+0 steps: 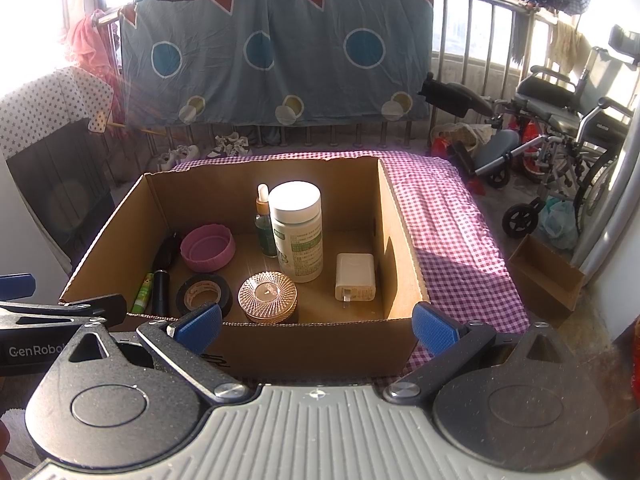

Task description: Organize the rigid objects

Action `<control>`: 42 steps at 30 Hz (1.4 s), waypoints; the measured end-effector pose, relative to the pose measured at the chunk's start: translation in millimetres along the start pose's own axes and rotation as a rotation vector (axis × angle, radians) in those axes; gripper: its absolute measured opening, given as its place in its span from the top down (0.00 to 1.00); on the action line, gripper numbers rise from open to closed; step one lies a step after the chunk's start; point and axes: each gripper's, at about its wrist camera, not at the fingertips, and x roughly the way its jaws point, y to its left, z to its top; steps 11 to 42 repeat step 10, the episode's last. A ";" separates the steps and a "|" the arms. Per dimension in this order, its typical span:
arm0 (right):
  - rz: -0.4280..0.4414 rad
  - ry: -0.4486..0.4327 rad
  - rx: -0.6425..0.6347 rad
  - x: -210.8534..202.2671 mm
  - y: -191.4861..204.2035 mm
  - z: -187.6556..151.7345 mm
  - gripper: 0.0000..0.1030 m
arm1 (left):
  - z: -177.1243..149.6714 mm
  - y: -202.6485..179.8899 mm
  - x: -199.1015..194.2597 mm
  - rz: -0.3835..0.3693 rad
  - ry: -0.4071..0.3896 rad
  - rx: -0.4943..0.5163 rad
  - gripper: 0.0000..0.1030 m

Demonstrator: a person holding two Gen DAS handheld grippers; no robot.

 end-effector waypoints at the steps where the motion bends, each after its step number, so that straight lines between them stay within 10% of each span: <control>1: 0.000 -0.001 0.000 0.0 0.0 0.1 0.00 | 0.0 0.0 0.0 0.000 0.000 0.000 0.01; 42: -0.001 -0.003 0.001 -1.4 1.9 1.4 0.00 | 0.1 1.0 0.3 -0.001 0.000 0.001 0.01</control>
